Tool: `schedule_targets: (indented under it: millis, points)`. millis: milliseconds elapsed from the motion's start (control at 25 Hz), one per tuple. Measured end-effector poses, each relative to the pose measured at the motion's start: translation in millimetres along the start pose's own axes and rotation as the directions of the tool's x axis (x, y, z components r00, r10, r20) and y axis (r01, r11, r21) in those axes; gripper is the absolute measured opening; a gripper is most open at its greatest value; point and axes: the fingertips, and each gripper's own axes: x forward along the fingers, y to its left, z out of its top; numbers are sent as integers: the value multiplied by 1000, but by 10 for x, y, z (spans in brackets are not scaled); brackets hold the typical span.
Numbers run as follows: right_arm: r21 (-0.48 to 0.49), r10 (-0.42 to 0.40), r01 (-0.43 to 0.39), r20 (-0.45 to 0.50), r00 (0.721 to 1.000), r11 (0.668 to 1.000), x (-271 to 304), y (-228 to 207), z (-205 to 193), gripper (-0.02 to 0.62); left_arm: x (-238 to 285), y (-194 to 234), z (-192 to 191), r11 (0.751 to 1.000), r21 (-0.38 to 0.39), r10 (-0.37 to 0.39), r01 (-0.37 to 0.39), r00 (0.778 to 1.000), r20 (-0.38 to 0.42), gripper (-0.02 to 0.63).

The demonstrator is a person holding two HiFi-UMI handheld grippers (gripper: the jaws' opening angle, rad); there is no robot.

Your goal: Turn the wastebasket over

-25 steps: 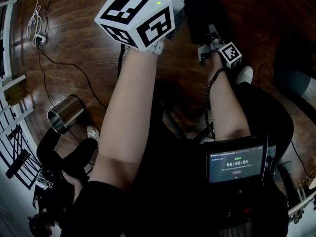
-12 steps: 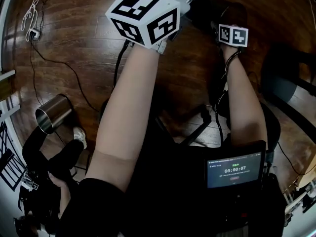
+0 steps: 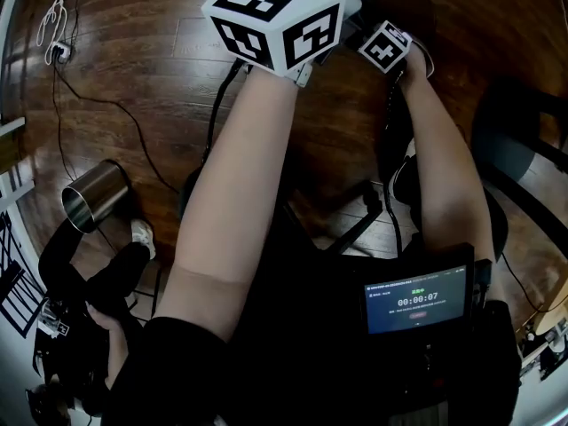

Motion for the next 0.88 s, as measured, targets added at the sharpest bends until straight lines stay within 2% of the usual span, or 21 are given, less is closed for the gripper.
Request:
schedule_targets:
  millis: [80,160,320,400,520,640,720,800,840,880]
  points:
    - [-98,27,-32,-47,999,995,62,143,0,17,-6,-4,-3,1000,-1,-6,6,1000,-2,3]
    - [-149,47,-58,-80,996,987,128,238,-50,15,-9,6,6,1000,-1,-2,2,1000,0,2]
    - [-159,65,-82,-114,991,984,197,308,-140,17,-13,16,21,1000,-4,-2,2,1000,4,2]
    - [-158,55,-70,-101,993,985,179,278,-106,23,-12,35,29,1000,5,7,-7,1000,4,2]
    - [-140,40,-44,-30,999,989,38,194,24,131,-15,54,50,999,23,22,-22,1000,0,2]
    - [-114,58,-53,44,997,992,-239,177,119,153,-27,-58,84,1000,15,-15,15,1000,-15,3]
    - [-87,57,-45,135,989,995,-510,151,213,152,-53,-118,105,999,22,-29,30,999,-27,2]
    - [-30,25,-17,285,958,999,-889,73,362,131,-88,-155,71,999,35,-35,36,998,-48,2]
    - [12,-7,2,383,924,1000,-1130,7,458,69,-97,-161,31,999,41,-34,36,998,-61,2]
    - [61,-44,17,479,877,998,-1382,-68,542,21,-100,-163,-14,998,45,-31,34,997,-72,2]
